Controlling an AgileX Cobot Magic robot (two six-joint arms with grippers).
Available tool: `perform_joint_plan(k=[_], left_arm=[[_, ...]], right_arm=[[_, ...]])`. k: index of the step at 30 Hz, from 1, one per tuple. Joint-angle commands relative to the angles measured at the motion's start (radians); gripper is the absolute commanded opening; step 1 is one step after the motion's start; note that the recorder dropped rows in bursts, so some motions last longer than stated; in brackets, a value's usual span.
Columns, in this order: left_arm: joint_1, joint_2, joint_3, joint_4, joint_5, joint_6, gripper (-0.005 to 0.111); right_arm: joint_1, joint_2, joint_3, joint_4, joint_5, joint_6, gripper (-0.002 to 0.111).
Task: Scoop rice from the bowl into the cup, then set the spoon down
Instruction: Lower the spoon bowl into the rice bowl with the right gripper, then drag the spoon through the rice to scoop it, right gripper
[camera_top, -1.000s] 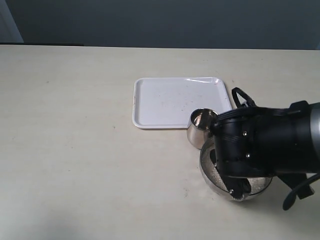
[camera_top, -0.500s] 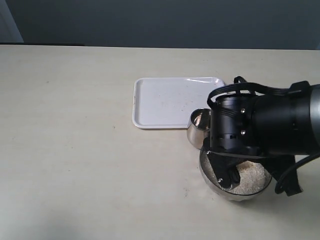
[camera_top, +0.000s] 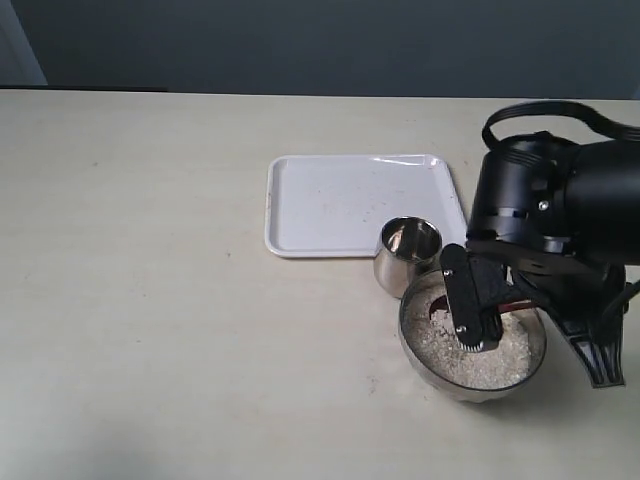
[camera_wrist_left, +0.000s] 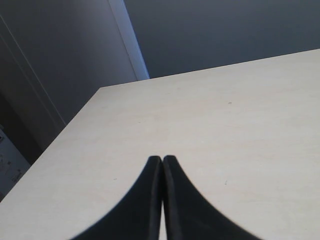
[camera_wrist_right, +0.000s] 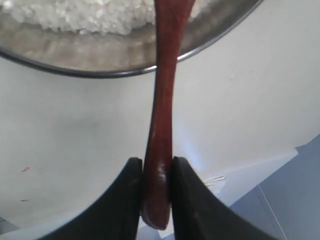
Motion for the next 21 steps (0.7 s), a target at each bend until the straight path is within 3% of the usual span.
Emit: perform_joint_plan(k=[1, 8, 13, 21], left_arm=[[0.000, -0.005, -0.002, 0.003, -0.012, -0.004, 0.001], [0.000, -0.005, -0.002, 0.003, -0.012, -0.004, 0.001], [0.000, -0.005, -0.002, 0.003, -0.012, -0.004, 0.001], [0.000, -0.005, -0.002, 0.003, -0.012, -0.004, 0.001]], right_arm=[[-0.010, -0.025, -0.006, 0.037, 0.003, -0.020, 0.000], [-0.010, -0.045, -0.006, 0.058, 0.003, -0.032, 0.000], [-0.010, -0.041, -0.006, -0.101, 0.003, -0.011, 0.000], [-0.010, 0.030, -0.006, -0.108, 0.003, -0.017, 0.000]])
